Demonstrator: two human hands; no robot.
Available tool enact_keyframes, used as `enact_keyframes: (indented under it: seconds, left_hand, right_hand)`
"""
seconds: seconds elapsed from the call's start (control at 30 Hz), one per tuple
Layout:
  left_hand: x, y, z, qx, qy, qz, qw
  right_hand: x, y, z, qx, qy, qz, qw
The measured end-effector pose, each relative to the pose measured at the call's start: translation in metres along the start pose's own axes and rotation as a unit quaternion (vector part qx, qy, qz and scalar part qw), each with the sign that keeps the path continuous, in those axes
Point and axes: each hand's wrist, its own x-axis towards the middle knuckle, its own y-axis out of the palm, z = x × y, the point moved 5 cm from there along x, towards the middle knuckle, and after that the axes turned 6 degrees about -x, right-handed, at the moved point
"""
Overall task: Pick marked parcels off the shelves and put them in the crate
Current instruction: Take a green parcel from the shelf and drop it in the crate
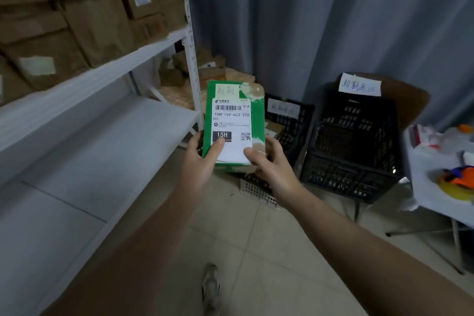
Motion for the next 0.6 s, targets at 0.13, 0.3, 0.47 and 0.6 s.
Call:
enact_keyframes:
  seconds: [0.13,0.3,0.47,0.6]
  left_hand:
    - [0.07,0.021,0.016,0.012,-0.016,0.035,0.999]
    - [0.164,0.039,0.034,0.061,-0.025,0.097,0.993]
    - [0.235,0.064,0.064,0.104,-0.074,0.128,0.984]
    - [0.283,0.102,0.101,0.098,-0.131,0.138,0.977]
  right_hand:
    - [0.064,-0.008,-0.009,0.016,0.014,-0.023,0.999]
    - [0.145,-0.01,-0.023,0.032,0.043,-0.054,0.997]
    - [0.209,-0.022,-0.047,0.023,0.079,-0.09,0.993]
    - [0.264,-0.051,-0.067,0.009,0.105,-0.101,0.989]
